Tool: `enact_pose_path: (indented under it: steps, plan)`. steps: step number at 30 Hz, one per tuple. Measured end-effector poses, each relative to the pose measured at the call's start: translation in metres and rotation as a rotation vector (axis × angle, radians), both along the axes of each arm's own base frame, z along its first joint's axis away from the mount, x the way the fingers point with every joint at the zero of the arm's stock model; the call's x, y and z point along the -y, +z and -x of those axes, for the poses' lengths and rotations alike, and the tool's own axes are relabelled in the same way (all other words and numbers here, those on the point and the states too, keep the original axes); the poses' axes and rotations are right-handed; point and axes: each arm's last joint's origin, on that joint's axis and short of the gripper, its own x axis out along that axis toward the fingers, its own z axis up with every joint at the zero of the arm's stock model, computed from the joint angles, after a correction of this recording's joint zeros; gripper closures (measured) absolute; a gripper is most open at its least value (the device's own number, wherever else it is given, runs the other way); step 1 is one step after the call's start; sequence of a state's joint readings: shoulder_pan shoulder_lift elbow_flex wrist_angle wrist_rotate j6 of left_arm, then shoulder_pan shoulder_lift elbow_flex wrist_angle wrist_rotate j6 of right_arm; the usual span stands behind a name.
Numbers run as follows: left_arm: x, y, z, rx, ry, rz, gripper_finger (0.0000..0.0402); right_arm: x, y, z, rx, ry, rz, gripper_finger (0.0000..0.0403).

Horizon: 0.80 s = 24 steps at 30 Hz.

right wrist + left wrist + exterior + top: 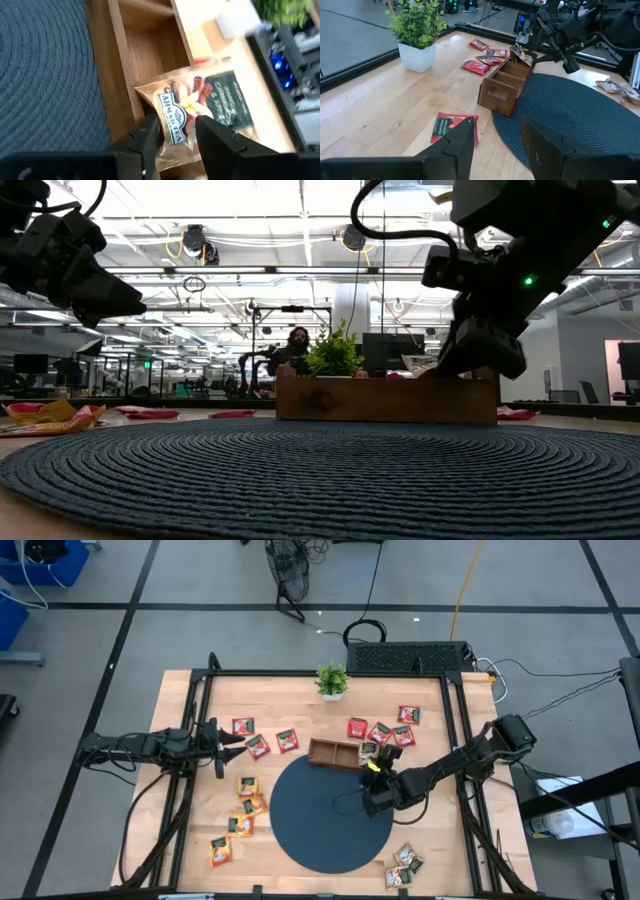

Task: Pick & Place Tea
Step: Put the top brown tea bag into the right slot of the wooden organizer

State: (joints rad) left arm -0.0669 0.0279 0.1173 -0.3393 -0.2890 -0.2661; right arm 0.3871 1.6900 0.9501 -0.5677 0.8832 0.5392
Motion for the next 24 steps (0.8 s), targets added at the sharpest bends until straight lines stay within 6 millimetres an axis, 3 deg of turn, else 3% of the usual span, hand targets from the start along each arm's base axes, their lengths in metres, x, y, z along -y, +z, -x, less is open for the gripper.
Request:
enact_pose_path:
  steps: [13,20,24]
  plan:
    - [0.0,0.0,0.0,0.0,0.0,0.0,0.024,-0.006,0.038,0.025,0.128,-0.04,-0.073,0.03]
    - [0.0,0.0,0.0,0.0,0.0,0.0,0.024,-0.007,0.041,0.018,0.13,0.026,-0.07,0.0316]
    - [0.0,0.0,0.0,0.0,0.0,0.0,0.024,-0.002,0.041,0.007,0.09,0.101,-0.172,0.0354]
